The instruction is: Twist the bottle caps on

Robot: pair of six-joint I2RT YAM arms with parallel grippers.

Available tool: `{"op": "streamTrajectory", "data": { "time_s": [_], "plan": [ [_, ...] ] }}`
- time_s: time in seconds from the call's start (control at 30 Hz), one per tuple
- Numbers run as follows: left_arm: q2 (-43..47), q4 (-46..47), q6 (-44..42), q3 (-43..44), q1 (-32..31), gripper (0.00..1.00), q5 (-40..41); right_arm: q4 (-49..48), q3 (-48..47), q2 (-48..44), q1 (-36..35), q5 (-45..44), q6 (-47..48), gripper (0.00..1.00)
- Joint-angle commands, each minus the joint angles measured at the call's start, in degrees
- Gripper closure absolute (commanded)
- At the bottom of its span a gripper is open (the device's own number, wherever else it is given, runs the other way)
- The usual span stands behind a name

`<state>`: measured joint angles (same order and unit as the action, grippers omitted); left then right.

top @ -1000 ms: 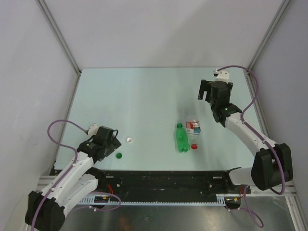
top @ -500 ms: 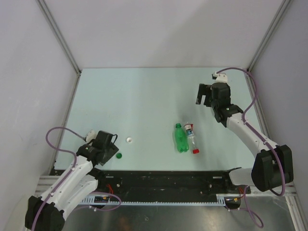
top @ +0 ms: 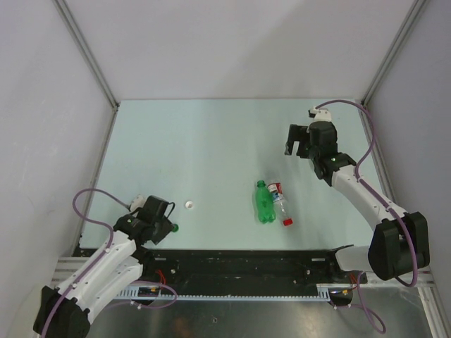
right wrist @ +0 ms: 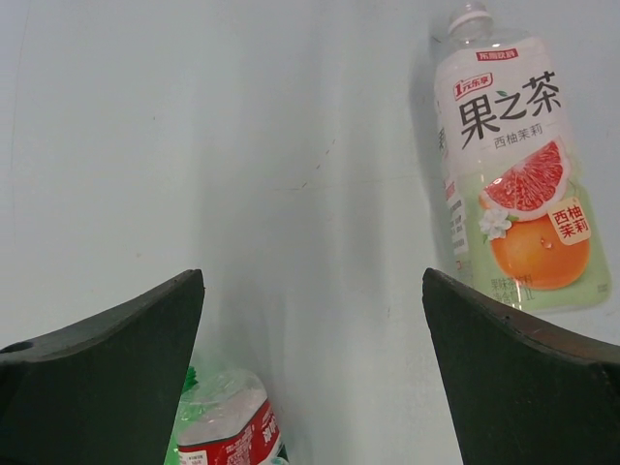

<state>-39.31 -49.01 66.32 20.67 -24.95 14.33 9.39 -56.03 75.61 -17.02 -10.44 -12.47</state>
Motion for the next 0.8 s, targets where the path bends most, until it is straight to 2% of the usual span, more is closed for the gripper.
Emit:
{"op": "streamTrajectory", "data": {
  "time_s": [0.0, 0.2, 0.4, 0.57, 0.6, 0.63, 0.67, 0.77],
  "plan": [
    [0.9, -0.4, 2.1, -0.7, -0.6, 0.53, -0.1, -0.1, 0.0, -1.6, 0.4, 1.4, -1.1, 0.01],
    [-0.2, 0.8, 0.6, -0.2, -0.6, 0.51, 1.5, 0.6, 0.0, -2.2, 0.4, 2.1, -1.4, 0.01],
    [-5.5, 3.7, -5.0, 1.9, -0.7, 0.58, 1.1, 3.6, 0.0, -3.8, 0.6, 1.4, -1.8, 0.01],
    [-9.7, 8.0, -7.7, 1.6, -1.6, 0.72, -1.9, 6.0, 0.0, -5.2, 0.9, 1.0, -2.2, 0.01],
    [-10.2, 8.7, -8.2, 1.6, -1.9, 0.77, -2.4, 6.3, 0.0, -5.5, 0.9, 1.1, -2.3, 0.01],
    [-10.5, 9.2, -8.5, 1.8, -2.2, 0.89, -2.6, 6.6, 0.0, -5.8, 0.9, 1.3, -2.5, 0.01],
    [-10.6, 9.5, -8.8, 1.9, -2.4, 0.94, -2.8, 7.1, 0.0, -6.1, 0.9, 1.8, -2.9, 0.01],
    [-9.8, 10.2, -10.8, 2.8, -2.7, 0.99, -3.1, 8.5, 0.0, -7.4, 1.0, 4.1, -4.1, 0.01]
  ]
}}
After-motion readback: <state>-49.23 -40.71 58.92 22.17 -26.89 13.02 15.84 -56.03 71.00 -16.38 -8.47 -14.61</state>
